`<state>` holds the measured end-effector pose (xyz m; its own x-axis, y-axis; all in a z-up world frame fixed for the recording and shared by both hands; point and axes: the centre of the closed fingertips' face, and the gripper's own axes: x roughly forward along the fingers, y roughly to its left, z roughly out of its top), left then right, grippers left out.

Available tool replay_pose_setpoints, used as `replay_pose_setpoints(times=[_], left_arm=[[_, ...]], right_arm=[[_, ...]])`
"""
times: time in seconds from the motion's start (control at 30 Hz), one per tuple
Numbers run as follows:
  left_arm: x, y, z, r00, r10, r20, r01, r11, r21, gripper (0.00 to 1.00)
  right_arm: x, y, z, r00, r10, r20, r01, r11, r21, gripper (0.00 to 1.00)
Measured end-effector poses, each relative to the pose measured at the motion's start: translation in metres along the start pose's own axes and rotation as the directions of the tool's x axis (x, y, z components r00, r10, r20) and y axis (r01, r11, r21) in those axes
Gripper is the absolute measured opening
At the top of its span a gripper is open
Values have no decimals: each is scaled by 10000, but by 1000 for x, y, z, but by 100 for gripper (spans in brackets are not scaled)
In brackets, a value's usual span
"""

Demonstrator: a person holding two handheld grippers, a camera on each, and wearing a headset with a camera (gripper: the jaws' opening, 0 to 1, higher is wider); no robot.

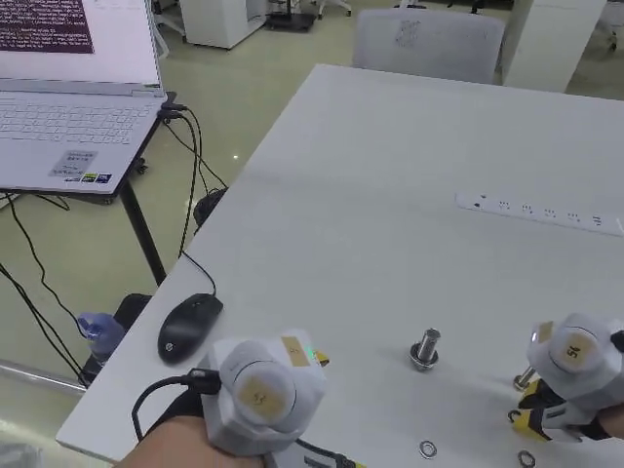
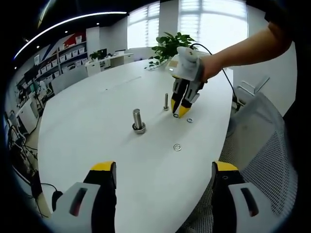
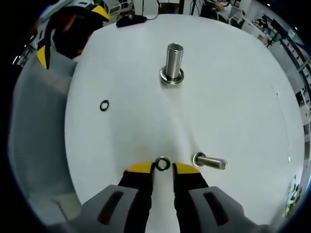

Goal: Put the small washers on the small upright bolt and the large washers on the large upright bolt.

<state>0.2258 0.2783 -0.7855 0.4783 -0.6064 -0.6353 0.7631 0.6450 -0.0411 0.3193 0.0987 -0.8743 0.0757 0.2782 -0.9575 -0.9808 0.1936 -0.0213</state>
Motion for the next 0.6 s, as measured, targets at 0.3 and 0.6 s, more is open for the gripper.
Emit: replay_pose_setpoints(times=[0.3, 0.6], left_arm=[[1, -2, -1, 10000, -46, -71, 46, 10000, 21, 78], [-1, -1, -3, 9998, -15, -194, 15, 10000, 26, 77]], right_arm=[[0, -1, 0, 9999, -33, -101, 35, 9998, 178, 14], [0, -1, 1, 9999, -99, -75, 102, 9994, 341, 13]])
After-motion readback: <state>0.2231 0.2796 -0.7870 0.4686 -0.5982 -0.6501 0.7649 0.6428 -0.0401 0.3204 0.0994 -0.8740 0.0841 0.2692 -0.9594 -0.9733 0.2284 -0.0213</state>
